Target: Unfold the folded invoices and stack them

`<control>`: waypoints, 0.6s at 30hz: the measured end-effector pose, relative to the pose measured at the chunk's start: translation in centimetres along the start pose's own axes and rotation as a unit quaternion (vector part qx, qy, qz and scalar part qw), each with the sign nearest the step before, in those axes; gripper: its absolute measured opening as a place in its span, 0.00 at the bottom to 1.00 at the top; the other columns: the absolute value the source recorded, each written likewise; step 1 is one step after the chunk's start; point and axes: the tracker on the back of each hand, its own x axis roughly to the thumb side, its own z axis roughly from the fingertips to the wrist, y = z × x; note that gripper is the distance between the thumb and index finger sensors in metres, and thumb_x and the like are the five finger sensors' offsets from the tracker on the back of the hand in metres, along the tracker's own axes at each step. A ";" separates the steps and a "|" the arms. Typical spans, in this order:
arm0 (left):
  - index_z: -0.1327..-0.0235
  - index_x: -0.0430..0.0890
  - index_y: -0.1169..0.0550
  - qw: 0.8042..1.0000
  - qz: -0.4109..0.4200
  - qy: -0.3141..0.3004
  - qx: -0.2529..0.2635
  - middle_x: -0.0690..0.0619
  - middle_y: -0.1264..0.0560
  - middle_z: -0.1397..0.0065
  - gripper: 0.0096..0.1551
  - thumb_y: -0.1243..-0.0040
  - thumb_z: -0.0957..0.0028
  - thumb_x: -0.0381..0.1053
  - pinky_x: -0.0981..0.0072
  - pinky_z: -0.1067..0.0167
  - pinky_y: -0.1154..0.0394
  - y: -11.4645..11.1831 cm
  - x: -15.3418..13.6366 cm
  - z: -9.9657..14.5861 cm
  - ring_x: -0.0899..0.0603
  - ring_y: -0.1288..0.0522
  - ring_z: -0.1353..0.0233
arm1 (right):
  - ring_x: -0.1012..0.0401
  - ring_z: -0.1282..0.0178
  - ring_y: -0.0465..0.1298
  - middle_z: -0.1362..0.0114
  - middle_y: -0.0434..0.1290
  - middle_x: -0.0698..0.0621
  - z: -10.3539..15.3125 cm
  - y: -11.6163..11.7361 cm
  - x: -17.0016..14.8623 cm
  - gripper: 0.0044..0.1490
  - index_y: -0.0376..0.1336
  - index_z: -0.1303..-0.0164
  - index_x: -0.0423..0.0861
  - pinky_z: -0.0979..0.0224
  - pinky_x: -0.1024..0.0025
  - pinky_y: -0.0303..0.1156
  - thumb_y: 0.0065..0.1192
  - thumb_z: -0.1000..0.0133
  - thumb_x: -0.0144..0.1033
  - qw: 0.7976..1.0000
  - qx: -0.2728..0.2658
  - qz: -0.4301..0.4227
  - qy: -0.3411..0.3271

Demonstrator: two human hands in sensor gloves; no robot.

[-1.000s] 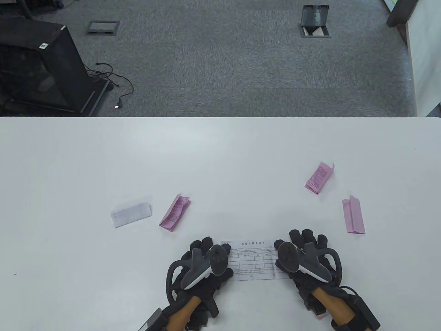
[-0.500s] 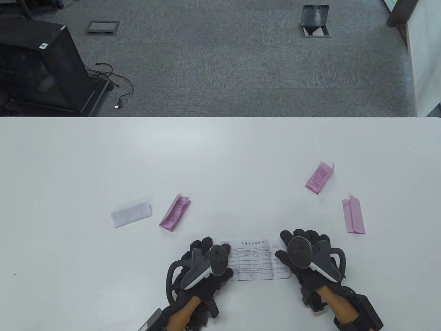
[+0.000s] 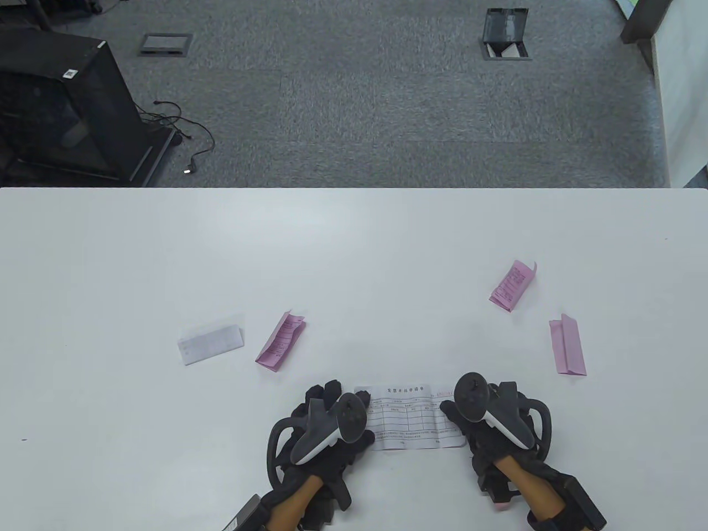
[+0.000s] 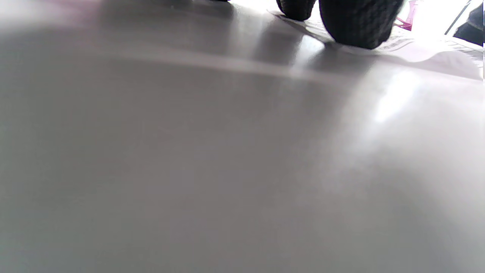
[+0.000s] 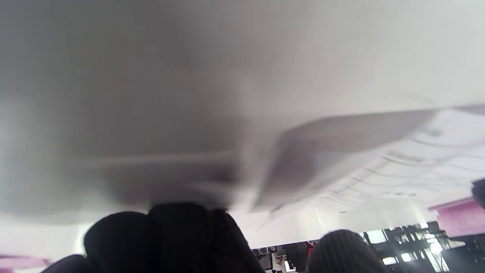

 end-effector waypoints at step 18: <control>0.19 0.68 0.48 1.000 0.000 0.000 0.000 0.45 0.61 0.11 0.42 0.45 0.45 0.67 0.37 0.22 0.56 0.0 0.0 0.0 0.33 0.63 0.16 | 0.51 0.51 0.76 0.48 0.76 0.51 0.1 0.7 0.6 0.32 0.62 0.37 0.44 0.28 0.43 0.58 0.65 0.49 0.44 0.983 -0.032 -0.179 0.009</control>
